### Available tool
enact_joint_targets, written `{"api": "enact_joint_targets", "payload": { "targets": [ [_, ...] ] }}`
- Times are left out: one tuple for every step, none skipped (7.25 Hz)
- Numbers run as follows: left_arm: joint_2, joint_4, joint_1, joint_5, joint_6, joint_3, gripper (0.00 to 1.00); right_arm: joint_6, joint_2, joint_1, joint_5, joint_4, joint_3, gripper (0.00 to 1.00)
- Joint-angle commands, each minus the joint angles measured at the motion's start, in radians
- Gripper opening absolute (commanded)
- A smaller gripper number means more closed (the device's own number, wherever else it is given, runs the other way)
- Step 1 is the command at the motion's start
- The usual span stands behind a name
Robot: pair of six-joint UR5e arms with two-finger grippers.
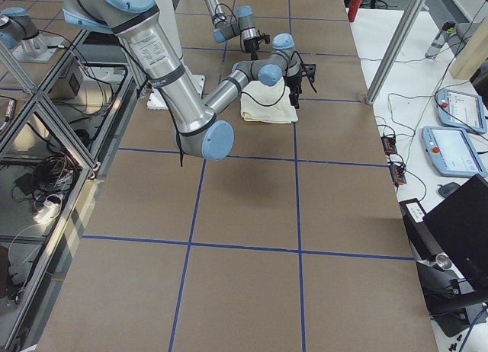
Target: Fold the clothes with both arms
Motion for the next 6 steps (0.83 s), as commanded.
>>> {"api": "enact_joint_targets", "payload": {
  "targets": [
    [0.009, 0.007, -0.03, -0.044, -0.008, -0.051, 0.98, 0.0, 0.001, 0.0, 0.001, 0.0, 0.0, 1.0],
    [-0.018, 0.026, -0.026, -0.043, -0.021, -0.075, 0.99, 0.0, 0.0, 0.0, 0.001, 0.0, 0.001, 1.0],
    [-0.05, 0.045, -0.017, -0.04, -0.106, -0.077, 0.99, 0.0, 0.001, 0.002, 0.002, 0.0, 0.001, 1.0],
    [-0.051, 0.047, 0.026, -0.019, -0.114, -0.079, 0.99, 0.0, 0.0, 0.002, 0.002, 0.002, 0.001, 1.0],
    [-0.042, 0.047, 0.055, 0.004, -0.113, -0.063, 0.99, 0.0, 0.0, 0.002, 0.002, 0.002, 0.0, 1.0],
    [-0.042, 0.047, 0.063, 0.015, -0.111, -0.024, 0.99, 0.0, 0.001, 0.002, 0.002, 0.002, 0.001, 1.0]
  ]
}}
